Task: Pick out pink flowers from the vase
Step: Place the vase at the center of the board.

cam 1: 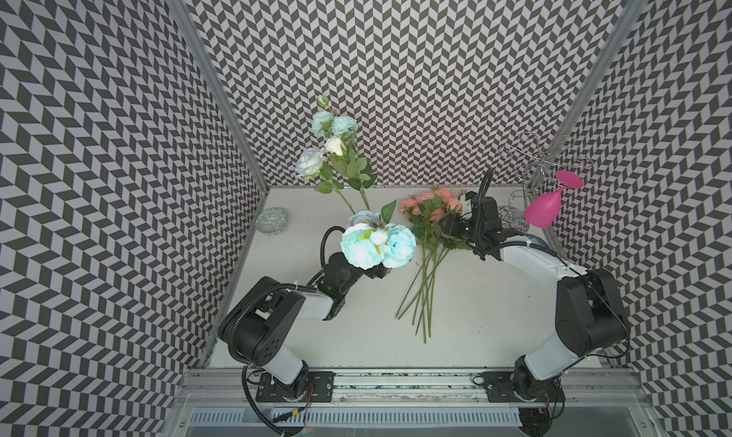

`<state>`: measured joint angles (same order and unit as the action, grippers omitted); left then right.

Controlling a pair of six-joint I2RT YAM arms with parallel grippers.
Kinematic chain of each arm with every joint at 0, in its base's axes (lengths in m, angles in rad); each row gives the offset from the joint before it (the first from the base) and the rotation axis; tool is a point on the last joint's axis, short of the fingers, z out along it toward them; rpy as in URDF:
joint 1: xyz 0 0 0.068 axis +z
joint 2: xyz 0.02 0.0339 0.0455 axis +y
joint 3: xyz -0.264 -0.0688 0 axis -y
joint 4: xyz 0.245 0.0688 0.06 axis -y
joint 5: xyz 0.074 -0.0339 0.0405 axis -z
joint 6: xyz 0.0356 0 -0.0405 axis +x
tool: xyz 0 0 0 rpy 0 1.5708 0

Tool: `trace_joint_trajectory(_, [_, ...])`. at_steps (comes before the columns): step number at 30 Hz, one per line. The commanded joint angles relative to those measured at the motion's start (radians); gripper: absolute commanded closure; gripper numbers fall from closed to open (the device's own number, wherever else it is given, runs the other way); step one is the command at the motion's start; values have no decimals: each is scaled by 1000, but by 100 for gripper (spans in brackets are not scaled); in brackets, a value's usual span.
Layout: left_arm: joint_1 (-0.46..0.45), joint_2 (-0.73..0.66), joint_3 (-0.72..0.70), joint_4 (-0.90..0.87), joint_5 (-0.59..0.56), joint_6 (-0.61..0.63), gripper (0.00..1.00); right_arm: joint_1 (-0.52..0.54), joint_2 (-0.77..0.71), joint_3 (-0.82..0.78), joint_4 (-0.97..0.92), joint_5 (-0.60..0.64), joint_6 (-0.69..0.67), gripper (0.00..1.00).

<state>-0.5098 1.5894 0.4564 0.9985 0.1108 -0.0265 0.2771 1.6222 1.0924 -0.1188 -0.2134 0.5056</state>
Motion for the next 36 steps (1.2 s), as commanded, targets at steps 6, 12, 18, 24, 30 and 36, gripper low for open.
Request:
trace_joint_trajectory(6, [8,-10,27,-126,-208,-18,1,-6,-28,-17,53,-11,-3,36])
trace_joint_trajectory(12, [10,-17,41,-146,-157,0,1,-13,-35,-25,56,-7,-2,34])
trace_joint_trajectory(18, [10,-58,21,-172,-110,-35,1,-22,-40,-28,57,-7,1,32])
trace_joint_trajectory(24, [13,-124,1,-228,-172,-61,1,-32,-51,-28,64,-7,3,27])
trace_joint_trajectory(30, [17,-148,-6,-264,-200,-61,1,-39,-54,-31,70,-19,7,27])
trace_joint_trajectory(36, [20,-257,-45,-339,-202,-64,1,-63,-76,-32,66,2,7,27])
